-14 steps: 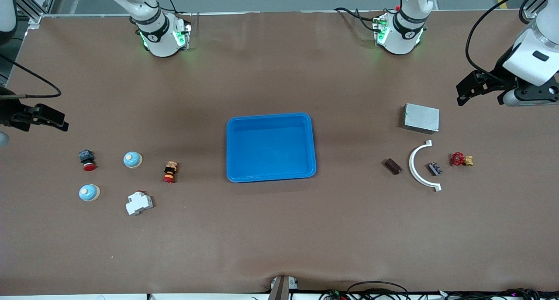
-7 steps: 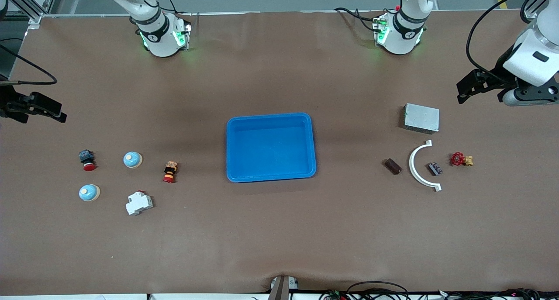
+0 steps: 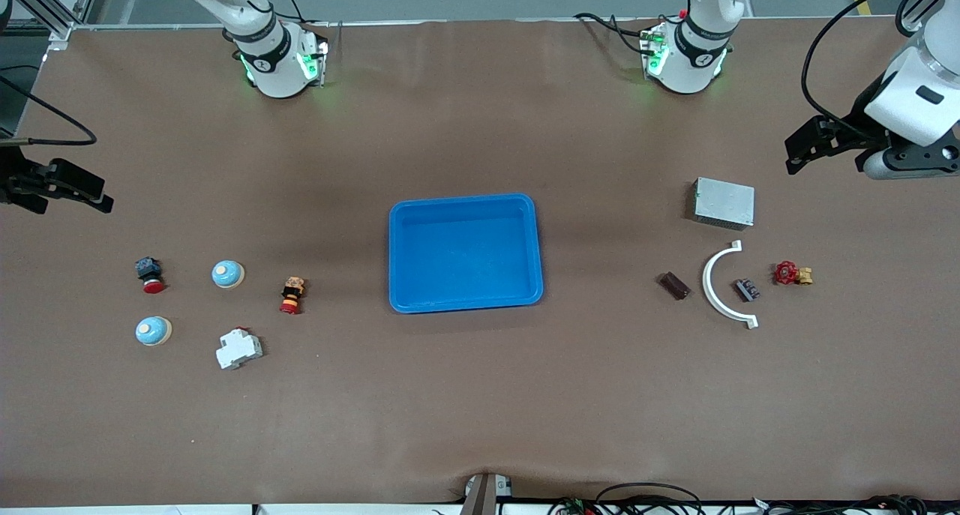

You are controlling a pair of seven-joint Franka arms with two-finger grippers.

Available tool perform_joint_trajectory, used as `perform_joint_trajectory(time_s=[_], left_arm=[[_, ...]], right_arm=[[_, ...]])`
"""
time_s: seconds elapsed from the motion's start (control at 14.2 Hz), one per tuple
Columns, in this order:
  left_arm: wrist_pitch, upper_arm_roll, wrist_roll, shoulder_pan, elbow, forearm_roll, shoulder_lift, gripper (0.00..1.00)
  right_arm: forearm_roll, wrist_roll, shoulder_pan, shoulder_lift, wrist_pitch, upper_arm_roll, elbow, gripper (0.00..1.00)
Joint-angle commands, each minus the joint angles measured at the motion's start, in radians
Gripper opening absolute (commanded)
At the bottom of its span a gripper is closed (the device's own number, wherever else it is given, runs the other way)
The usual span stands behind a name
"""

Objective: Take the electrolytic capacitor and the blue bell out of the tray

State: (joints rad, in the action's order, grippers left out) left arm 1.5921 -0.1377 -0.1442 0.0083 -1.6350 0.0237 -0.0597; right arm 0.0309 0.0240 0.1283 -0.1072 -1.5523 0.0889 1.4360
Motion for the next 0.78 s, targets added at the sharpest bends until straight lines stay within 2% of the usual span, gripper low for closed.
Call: perform_joint_trajectory(time_s=[0.0,0.49,0.57,0.71], left_arm=[[-0.034,0.0,0.003,0.001,0.024,0.007,0.004,1.0],[-0.038,-0.002,0.003,0.001,0.026,0.008,0.004,1.0],[-0.038,-0.002,0.003,0.001,0.026,0.008,0.004,1.0],[-0.038,-0.003,0.003,0.001,0.026,0.008,0.004,1.0]], right_arm=[[0.014,-0.007,0.005,0.035,0.006,0.003,0.021,1.0],[0.014,0.002,0.007,0.05,0.049,-0.023,0.023,1.0],[0.014,0.002,-0.005,0.052,0.051,-0.041,0.023,1.0],[0.014,0.002,-0.1,0.052,0.051,-0.14,0.023,1.0]])
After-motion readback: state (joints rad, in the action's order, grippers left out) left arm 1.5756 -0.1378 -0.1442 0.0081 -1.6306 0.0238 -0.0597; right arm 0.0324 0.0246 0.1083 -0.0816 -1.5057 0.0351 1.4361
